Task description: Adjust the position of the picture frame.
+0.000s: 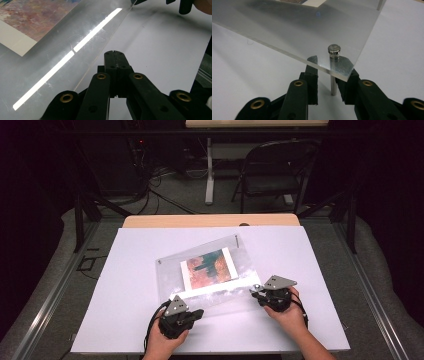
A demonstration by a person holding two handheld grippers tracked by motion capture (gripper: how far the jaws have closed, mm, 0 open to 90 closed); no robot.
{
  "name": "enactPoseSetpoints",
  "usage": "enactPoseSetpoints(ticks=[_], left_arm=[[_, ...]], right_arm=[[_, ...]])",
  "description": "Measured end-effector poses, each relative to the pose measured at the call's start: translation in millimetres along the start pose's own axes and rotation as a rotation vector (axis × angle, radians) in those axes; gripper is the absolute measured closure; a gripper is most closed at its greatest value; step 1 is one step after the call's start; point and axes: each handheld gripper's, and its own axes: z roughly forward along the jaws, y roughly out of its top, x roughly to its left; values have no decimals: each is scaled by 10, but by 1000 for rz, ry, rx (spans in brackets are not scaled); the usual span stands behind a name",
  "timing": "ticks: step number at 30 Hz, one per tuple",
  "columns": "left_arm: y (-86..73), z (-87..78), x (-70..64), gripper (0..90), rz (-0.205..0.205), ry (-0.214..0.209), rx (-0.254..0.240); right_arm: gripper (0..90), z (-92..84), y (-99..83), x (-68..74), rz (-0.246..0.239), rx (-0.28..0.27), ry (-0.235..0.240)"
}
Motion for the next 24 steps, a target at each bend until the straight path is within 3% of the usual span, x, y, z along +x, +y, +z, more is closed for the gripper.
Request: enactPoseSetpoints(ticks=[10,14,24], left_arm=[[-26,10,14,900,7,-1,1],[-38,17,14,900,8,1,6],[-50,-14,5,900,0,6,27]], right_arm=[[828,-2,-9,-33,13,-1,-9],[848,-5,6,10,-53,12,-45],[853,-83,83,57,-61,-1,-36]])
